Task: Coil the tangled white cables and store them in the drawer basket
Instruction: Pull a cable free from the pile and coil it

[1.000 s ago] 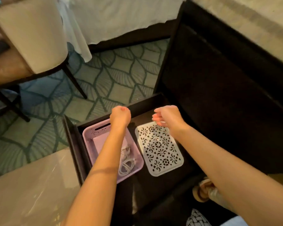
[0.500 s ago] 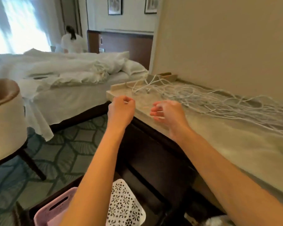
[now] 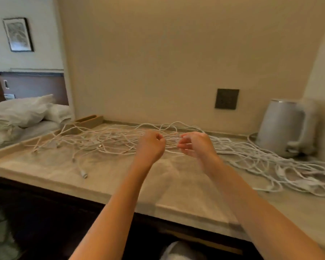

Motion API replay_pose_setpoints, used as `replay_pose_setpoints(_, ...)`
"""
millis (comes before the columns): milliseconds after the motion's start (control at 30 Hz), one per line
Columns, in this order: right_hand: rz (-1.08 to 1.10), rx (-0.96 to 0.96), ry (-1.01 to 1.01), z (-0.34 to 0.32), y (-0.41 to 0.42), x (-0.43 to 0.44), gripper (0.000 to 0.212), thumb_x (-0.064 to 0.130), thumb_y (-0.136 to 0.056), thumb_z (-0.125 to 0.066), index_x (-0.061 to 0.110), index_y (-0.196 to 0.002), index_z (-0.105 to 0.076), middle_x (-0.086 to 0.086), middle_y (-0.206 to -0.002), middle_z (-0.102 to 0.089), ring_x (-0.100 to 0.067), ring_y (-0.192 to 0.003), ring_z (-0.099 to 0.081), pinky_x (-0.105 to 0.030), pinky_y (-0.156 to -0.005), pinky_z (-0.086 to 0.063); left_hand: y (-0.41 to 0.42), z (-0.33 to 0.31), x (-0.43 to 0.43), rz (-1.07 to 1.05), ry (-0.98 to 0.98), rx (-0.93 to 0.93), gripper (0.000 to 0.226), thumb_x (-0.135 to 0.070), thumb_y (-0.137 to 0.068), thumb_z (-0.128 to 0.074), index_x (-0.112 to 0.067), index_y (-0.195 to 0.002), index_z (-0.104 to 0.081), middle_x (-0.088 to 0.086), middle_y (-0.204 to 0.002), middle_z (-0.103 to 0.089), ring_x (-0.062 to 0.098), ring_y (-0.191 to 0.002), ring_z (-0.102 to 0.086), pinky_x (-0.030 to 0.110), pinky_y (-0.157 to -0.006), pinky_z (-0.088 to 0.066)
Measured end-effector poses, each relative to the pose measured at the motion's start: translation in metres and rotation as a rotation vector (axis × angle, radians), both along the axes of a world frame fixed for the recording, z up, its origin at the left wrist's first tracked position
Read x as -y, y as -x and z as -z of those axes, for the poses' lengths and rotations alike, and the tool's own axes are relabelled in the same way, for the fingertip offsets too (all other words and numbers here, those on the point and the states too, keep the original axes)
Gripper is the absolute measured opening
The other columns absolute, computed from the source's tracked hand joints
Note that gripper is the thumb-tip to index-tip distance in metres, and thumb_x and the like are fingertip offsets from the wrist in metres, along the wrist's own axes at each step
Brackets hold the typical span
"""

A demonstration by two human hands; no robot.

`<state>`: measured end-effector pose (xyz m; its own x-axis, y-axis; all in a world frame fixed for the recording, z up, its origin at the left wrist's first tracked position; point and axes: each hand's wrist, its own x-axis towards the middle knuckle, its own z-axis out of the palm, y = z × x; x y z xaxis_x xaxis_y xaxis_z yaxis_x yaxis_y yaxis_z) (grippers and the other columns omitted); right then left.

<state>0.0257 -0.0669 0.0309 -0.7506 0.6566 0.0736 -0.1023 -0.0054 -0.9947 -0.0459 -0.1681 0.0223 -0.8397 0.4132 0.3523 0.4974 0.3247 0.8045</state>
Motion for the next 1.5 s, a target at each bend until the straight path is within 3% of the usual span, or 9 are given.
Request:
replay_pose_setpoints(200, 0.172, 0.101, -0.006, 0.011, -0.062, -0.086, 0.015, 0.004, -0.091, -0.05, 0.01, -0.078, -0.055, -0.006, -0.07, -0.057, -0.014, -0.059, -0.056, -0.023, -0.059, -0.045, -0.044, 0.007, -0.092, 0.225, 0.133, -0.024, 0.02, -0.008, -0.087, -0.05, 0.0, -0.086, -0.068, 0.021, -0.092, -0.068, 0.033, -0.09, -0.064, 0.041, -0.082, -0.052)
replay_pose_setpoints(467, 0.417, 0.282, -0.19, 0.034, -0.124, -0.161, 0.021, -0.004, -0.089, -0.042, 0.006, -0.085, -0.059, -0.007, -0.066, -0.054, -0.015, -0.057, -0.049, -0.02, -0.045, -0.038, -0.081, 0.022, -0.167, 0.413, 0.249, -0.065, 0.026, 0.0, -0.087, -0.046, -0.006, -0.104, -0.064, 0.016, -0.109, -0.063, 0.029, -0.099, -0.06, 0.032, -0.08, -0.048)
replay_pose_setpoints(567, 0.537, 0.479, -0.494, 0.043, -0.134, -0.181, 0.025, 0.002, -0.088, -0.047, 0.008, -0.104, -0.064, -0.009, -0.092, -0.064, -0.026, -0.084, -0.059, -0.029, -0.067, -0.043, -0.084, 0.027, -0.184, 0.41, 0.258, -0.092, 0.03, 0.001, -0.087, -0.045, -0.008, -0.111, -0.062, 0.013, -0.117, -0.06, 0.026, -0.106, -0.057, 0.029, -0.085, -0.045)
replay_pose_setpoints(667, 0.589, 0.807, -0.96, 0.048, -0.142, -0.189, 0.03, 0.014, -0.093, -0.047, 0.016, -0.118, -0.062, -0.013, -0.122, -0.053, -0.031, -0.118, -0.04, -0.031, -0.093, -0.032, -0.084, 0.031, -0.199, 0.432, 0.262, -0.235, 0.038, 0.002, -0.087, -0.048, -0.006, -0.123, -0.055, 0.014, -0.126, -0.053, 0.024, -0.117, -0.049, 0.024, -0.095, -0.034)
replay_pose_setpoints(867, 0.592, 0.741, -1.15, 0.036, -0.133, -0.202, 0.023, 0.025, -0.095, -0.053, 0.016, -0.104, -0.072, -0.009, -0.112, -0.056, -0.027, -0.111, -0.043, -0.033, -0.087, -0.035, -0.085, 0.03, -0.222, 0.427, 0.344, -0.508, 0.03, -0.024, -0.09, -0.058, -0.012, -0.117, -0.061, 0.012, -0.115, -0.047, 0.027, -0.113, -0.04, 0.027, -0.094, -0.03)
replay_pose_setpoints(1000, 0.599, 0.515, -1.121, 0.015, -0.121, -0.208, 0.023, 0.021, -0.094, -0.055, 0.006, -0.098, -0.071, -0.014, -0.098, -0.067, -0.029, -0.095, -0.058, -0.034, -0.08, -0.038, -0.079, 0.011, -0.233, 0.441, 0.141, -0.364, 0.02, -0.022, -0.091, -0.055, -0.006, -0.091, -0.067, 0.014, -0.088, -0.067, 0.03, -0.09, -0.059, 0.035, -0.079, -0.044)
replay_pose_setpoints(1200, 0.452, 0.427, -0.891, -0.01, -0.105, -0.233, 0.026, 0.016, -0.095, -0.049, 0.004, -0.083, -0.069, -0.002, -0.063, -0.053, -0.02, -0.066, -0.051, -0.027, -0.056, -0.03, -0.054, -0.014, -0.235, 0.296, -0.177, -0.098, 0.02, -0.015, -0.095, -0.046, -0.009, -0.081, -0.058, 0.004, -0.06, -0.056, 0.017, -0.053, -0.054, 0.03, -0.059, -0.041)
replay_pose_setpoints(1300, 0.395, 0.322, -0.729, -0.019, -0.099, -0.24, 0.03, 0.015, -0.096, -0.049, 0.014, -0.071, -0.064, 0.004, -0.056, -0.046, -0.011, -0.057, -0.044, -0.02, -0.056, -0.034, -0.039, -0.019, -0.238, 0.334, -0.189, 0.013, 0.02, -0.011, -0.095, -0.047, -0.007, -0.079, -0.058, 0.006, -0.058, -0.056, 0.017, -0.048, -0.053, 0.033, -0.06, -0.049)
replay_pose_setpoints(1500, 0.227, 0.223, -0.494, -0.046, -0.076, -0.238, 0.022, 0.01, -0.097, -0.048, 0.001, -0.098, -0.068, -0.001, -0.065, -0.05, -0.008, -0.055, -0.043, -0.016, -0.052, -0.041, -0.021, -0.023, -0.242, 0.302, -0.129, -0.051, 0.019, -0.017, -0.094, -0.049, -0.012, -0.084, -0.064, 0.002, -0.062, -0.058, 0.011, -0.055, -0.052, 0.028, -0.061, -0.04)
